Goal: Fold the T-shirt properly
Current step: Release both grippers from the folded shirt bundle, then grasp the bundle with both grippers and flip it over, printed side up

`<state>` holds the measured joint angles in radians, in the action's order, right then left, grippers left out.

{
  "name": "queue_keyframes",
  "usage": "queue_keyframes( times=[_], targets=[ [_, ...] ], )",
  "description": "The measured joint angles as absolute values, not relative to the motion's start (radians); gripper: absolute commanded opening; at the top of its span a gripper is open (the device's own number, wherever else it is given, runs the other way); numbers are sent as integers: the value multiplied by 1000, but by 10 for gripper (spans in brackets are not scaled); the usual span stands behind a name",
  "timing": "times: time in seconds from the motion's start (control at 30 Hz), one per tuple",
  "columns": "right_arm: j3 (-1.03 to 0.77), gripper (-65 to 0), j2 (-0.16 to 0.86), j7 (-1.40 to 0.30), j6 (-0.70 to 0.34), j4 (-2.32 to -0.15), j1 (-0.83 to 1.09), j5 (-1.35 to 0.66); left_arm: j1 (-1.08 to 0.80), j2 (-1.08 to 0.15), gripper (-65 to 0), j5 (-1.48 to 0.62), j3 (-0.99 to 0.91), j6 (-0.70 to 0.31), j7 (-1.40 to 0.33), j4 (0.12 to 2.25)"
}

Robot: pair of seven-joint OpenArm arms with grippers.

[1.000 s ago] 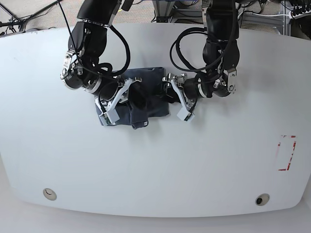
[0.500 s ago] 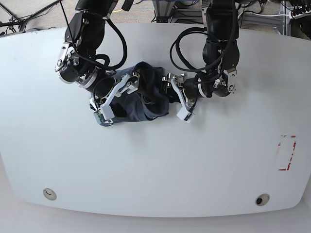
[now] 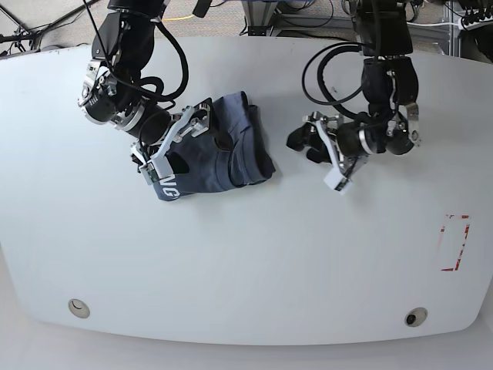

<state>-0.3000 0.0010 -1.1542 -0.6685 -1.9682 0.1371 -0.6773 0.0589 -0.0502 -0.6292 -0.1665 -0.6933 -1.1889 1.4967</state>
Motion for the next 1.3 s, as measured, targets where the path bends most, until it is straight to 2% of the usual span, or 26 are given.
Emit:
queue_keyframes(
  times=[0.07,0.13,0.23,0.33,0.5,0.63,0.73,0.87,0.97,1.3],
  targets=[
    [-300,-230,1,-1155,-690,-1967,153,-677,56,-102,-318,-641,-207,-693,-1196,1502],
    [-299,-377,-1,-1156,-689,-1966,170,-676,48,-146,-318,-658,-242,-693,-1203,1505],
    [-262,-507,-1,-1144,-688,-1939,173,-667,37,-198,-318,-683,-276,-693,-1208,1507],
    [-161,-572,6,-1116,-690,-1851,162,-669,33,-236,-318,-706,-278,-693,-1207,1508],
    [-44,-556,-1,-1000,-690,-1666,137,-667,30,-251,-318,-706,-279,-693,-1209,1545],
    [-32,-556,4,-971,-689,-1579,117,-661,29,-250,-318,-710,-259,-693,-1204,1586],
    [-40,-556,12,-973,-688,-1599,107,-659,25,-250,-318,-702,-204,-693,-1210,1603],
    [-33,-556,63,-1032,-697,-1750,98,-684,26,-245,-318,-683,-131,-694,-1206,1668],
    [-55,-556,112,-1037,-654,-1827,92,-677,30,-207,-318,-588,-72,-694,-1204,1706],
    [-121,-556,255,-1047,-654,-1734,-60,-673,25,-42,-318,-424,102,-697,-1205,1777]
  ],
)
